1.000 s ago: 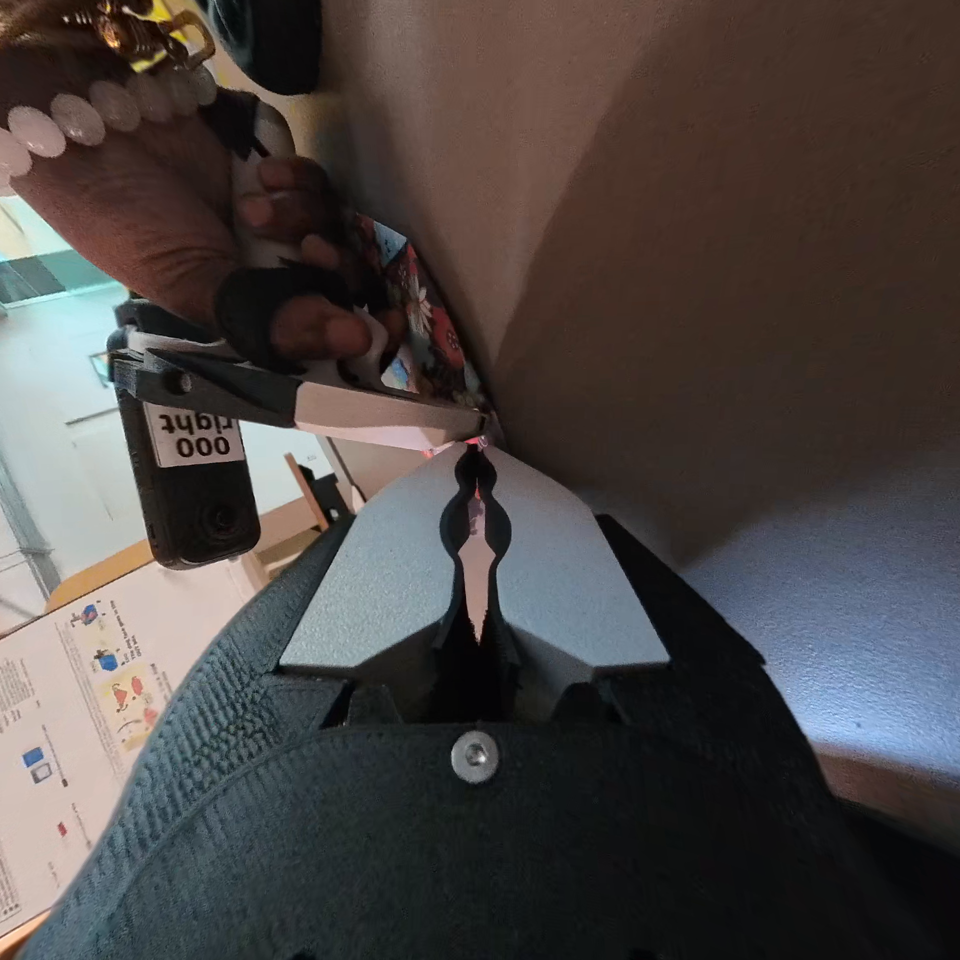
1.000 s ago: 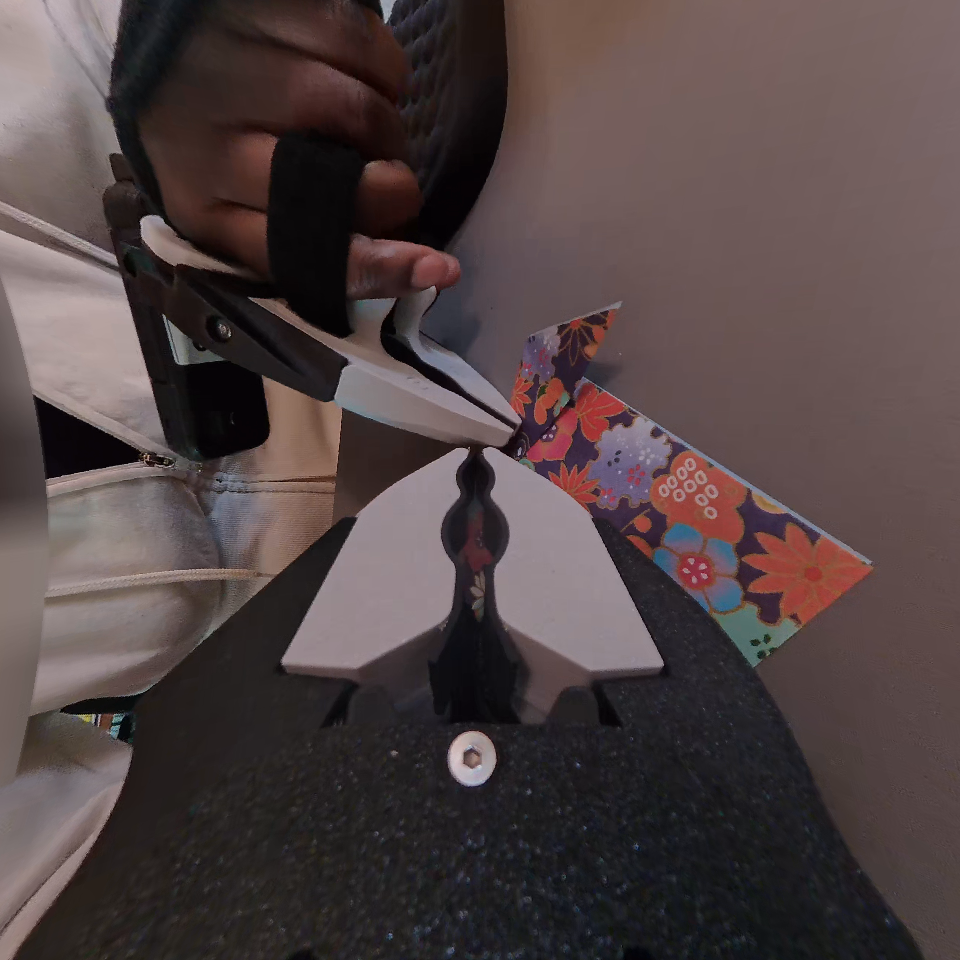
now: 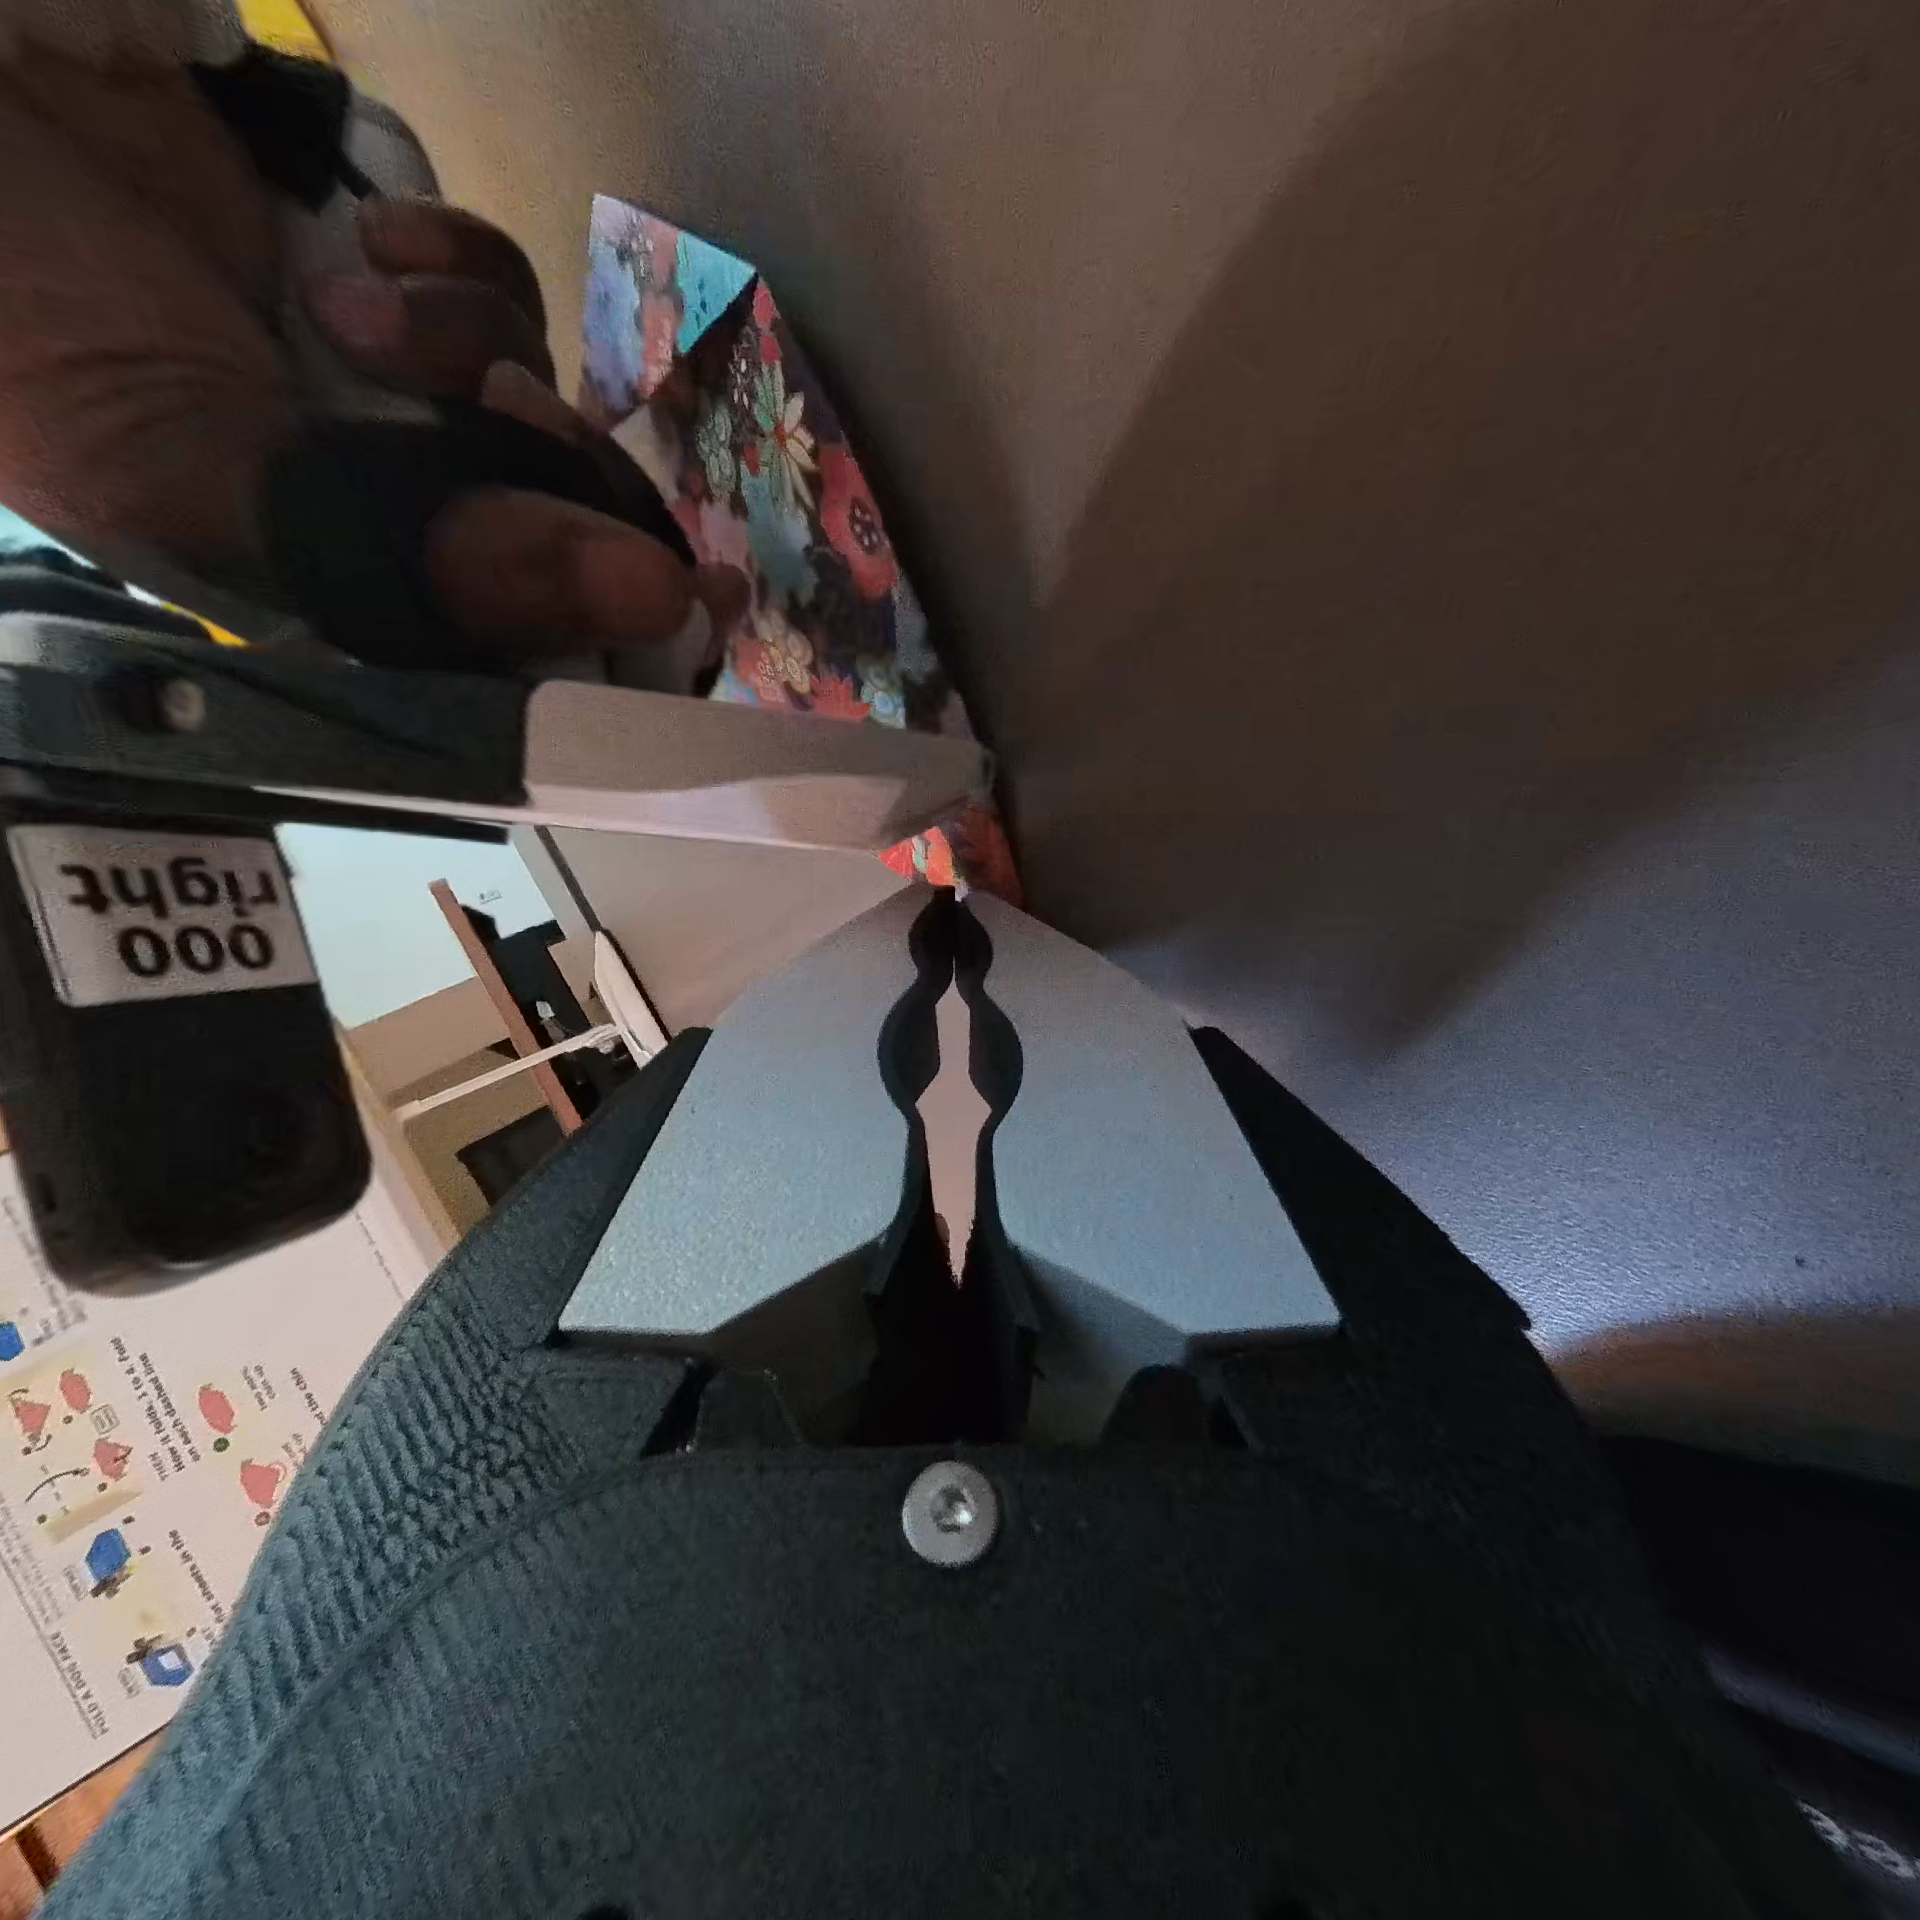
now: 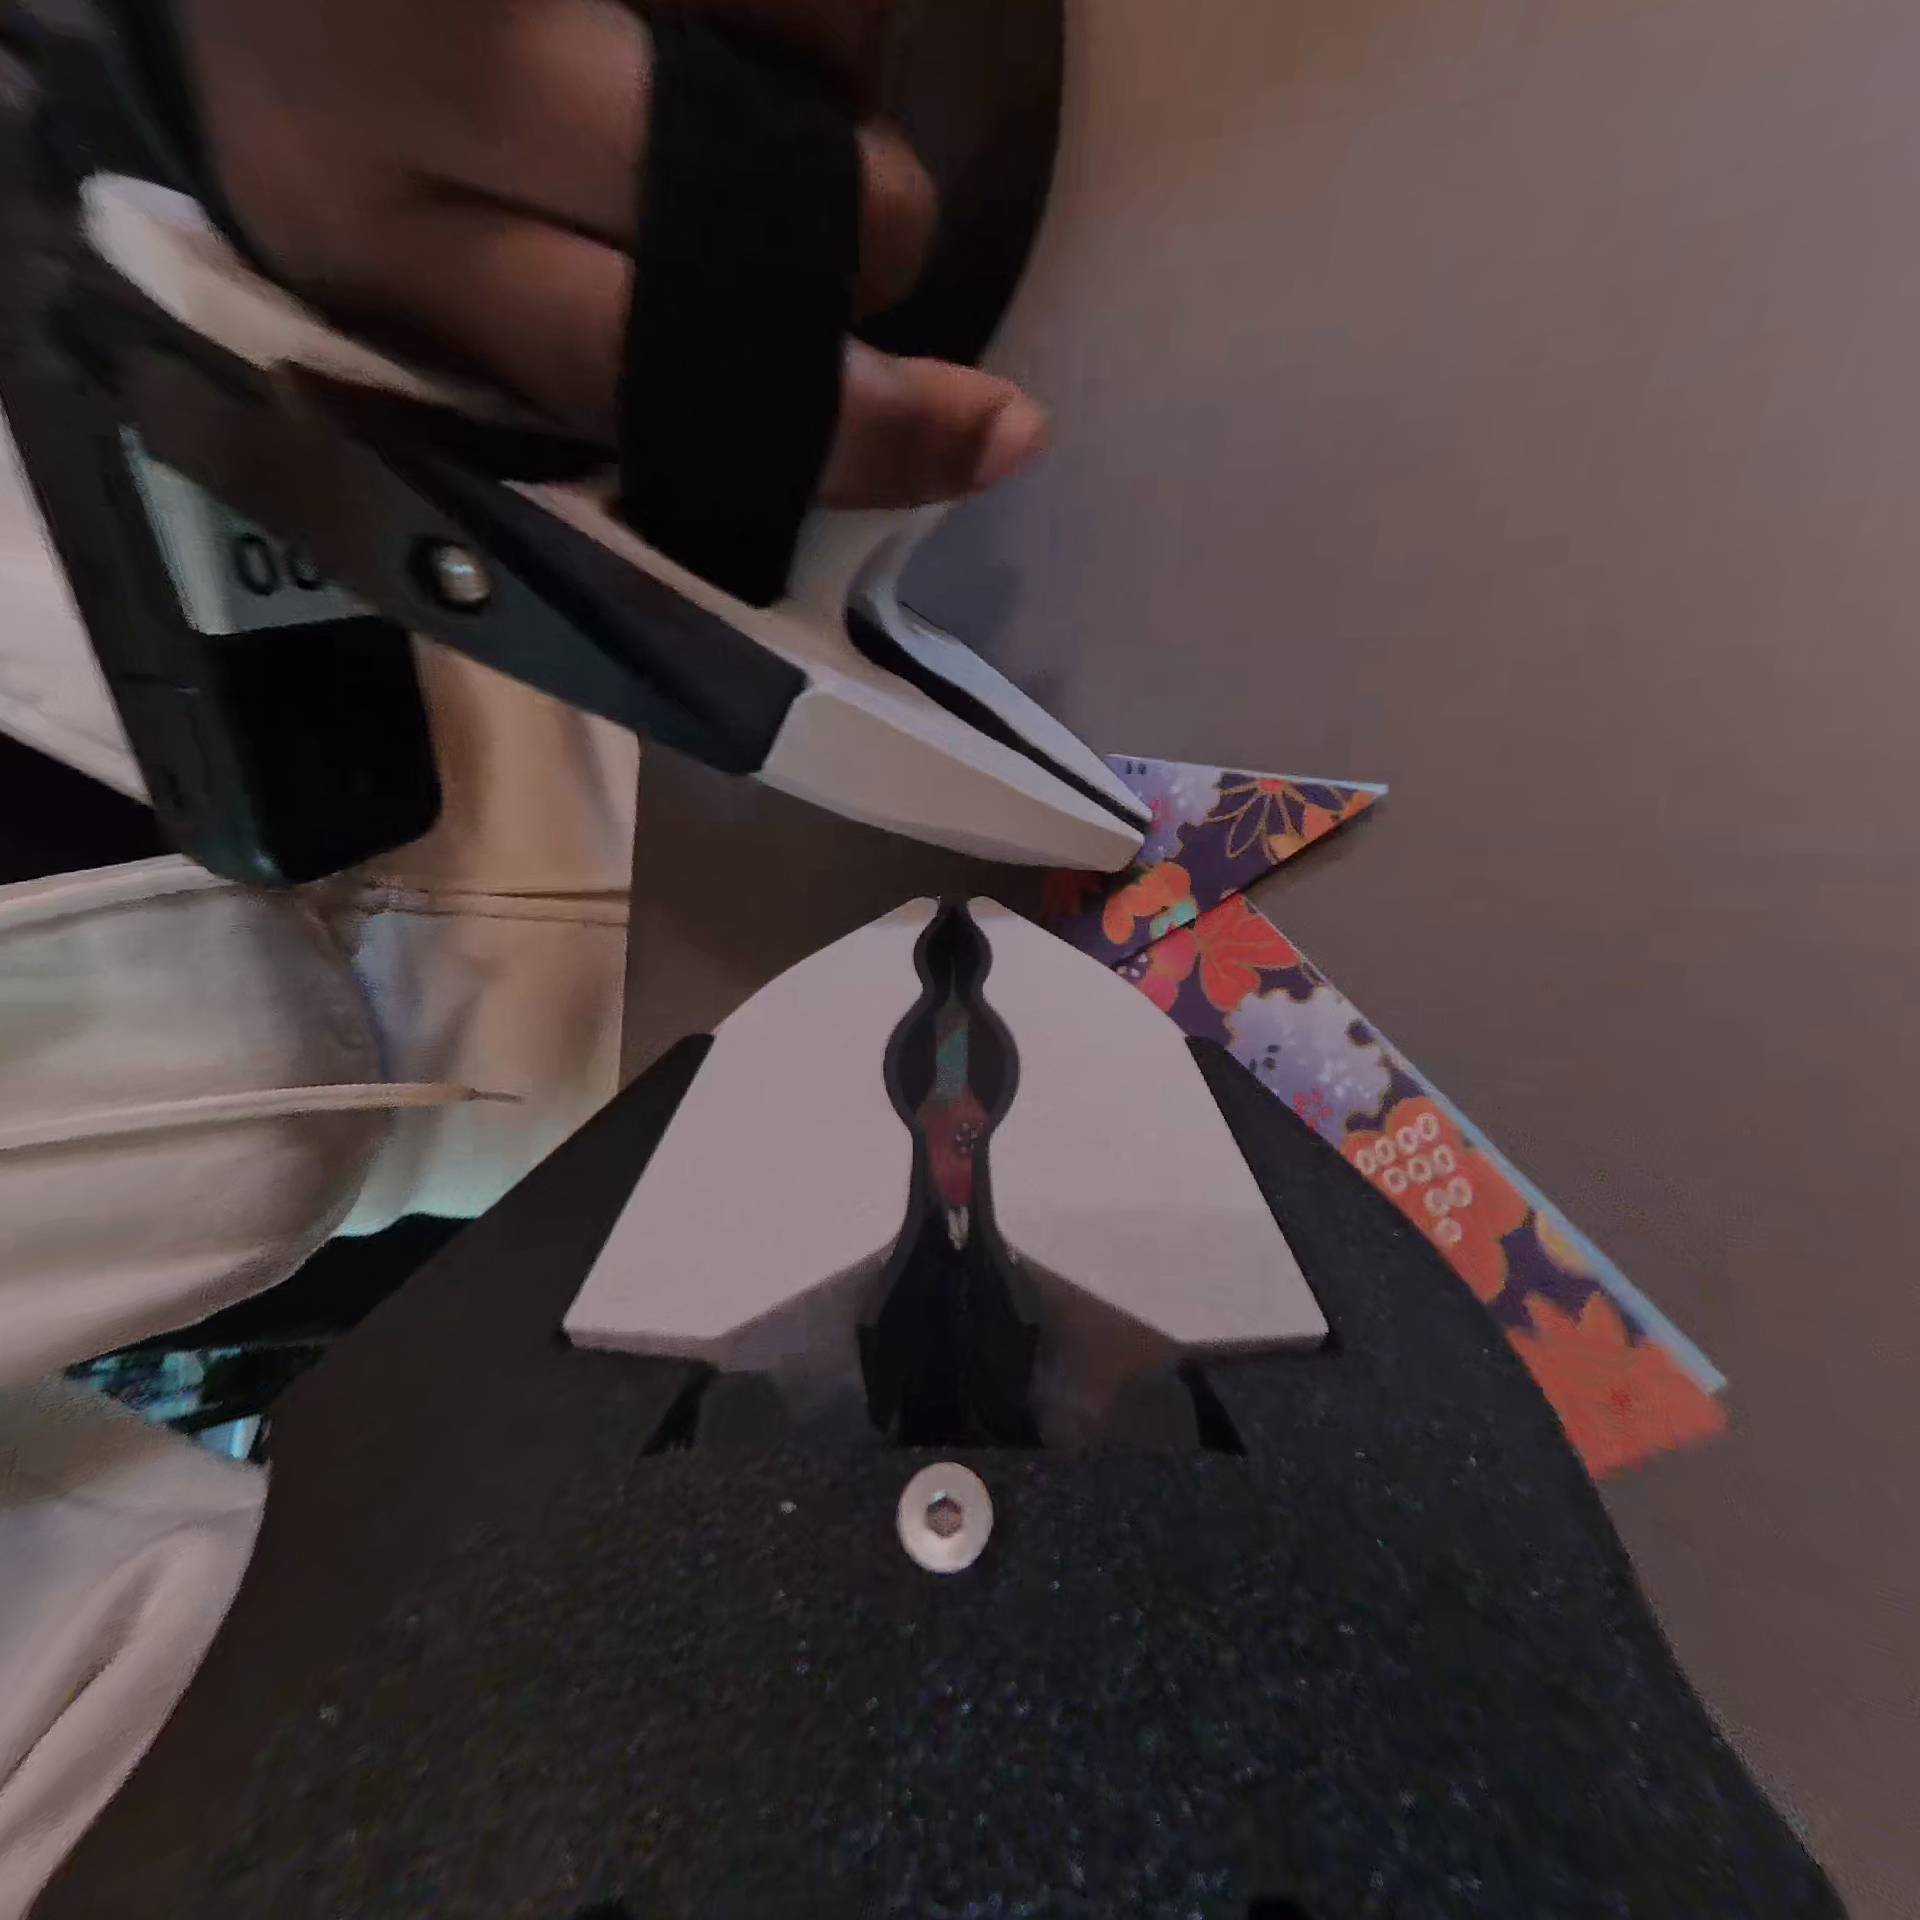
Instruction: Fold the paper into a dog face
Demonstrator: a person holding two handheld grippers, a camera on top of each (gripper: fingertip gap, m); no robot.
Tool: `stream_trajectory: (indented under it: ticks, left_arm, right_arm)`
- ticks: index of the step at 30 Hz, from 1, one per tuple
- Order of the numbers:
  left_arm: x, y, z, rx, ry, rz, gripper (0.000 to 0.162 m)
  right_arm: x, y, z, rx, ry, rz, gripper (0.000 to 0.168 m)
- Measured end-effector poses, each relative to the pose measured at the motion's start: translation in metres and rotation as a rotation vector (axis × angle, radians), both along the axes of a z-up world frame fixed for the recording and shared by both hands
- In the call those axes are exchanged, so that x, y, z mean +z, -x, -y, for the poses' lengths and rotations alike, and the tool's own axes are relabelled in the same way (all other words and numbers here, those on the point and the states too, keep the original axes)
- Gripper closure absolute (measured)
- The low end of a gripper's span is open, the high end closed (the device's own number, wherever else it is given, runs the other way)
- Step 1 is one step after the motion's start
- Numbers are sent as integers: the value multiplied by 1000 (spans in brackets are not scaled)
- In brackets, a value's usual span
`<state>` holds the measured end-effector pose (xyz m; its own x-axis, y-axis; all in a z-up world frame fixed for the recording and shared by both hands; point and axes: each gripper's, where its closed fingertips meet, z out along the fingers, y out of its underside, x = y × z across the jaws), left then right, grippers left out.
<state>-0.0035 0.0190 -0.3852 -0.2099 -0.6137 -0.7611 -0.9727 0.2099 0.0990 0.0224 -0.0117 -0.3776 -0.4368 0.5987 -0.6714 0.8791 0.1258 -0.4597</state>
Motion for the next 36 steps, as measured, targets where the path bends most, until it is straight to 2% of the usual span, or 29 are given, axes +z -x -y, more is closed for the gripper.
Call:
stream_trajectory:
  ticks: [10,16,18,20,22,27,29,30,31,33,34,36]
  left_arm:
    - [1,0,0,-36,3,65,162]
    - [1,0,0,-48,2,83,162]
    - [1,0,0,-51,0,71,162]
    - [1,0,-1,-52,1,64,162]
    - [2,0,-1,-51,1,72,162]
    - [2,1,-1,-35,-5,102,162]
    - [3,1,-1,-17,2,132,162]
    - [3,1,-1,3,6,145,162]
    - [3,2,-1,22,12,149,162]
    - [6,8,1,86,40,187,162]
    - [13,13,1,157,42,261,162]
    - [37,23,6,304,41,491,162]
  right_arm:
    - [-1,-21,-2,-124,118,127,168]
    - [0,-42,1,-44,-12,134,168]
    - [14,-25,7,-64,66,80,168]
    - [5,-10,1,-73,-9,61,168]
    - [1,1,2,-92,13,64,168]
    - [-2,-24,-6,-150,5,85,168]
    - [-3,-48,-8,-118,-70,95,168]
    - [-1,-58,-10,-106,-126,54,168]
    - [13,-62,-7,-111,-106,-42,168]
    - [54,-66,-5,-226,2,-286,168]
    - [68,-70,-14,-310,1,-389,168]
    - [74,-86,-40,-462,-172,-531,168]
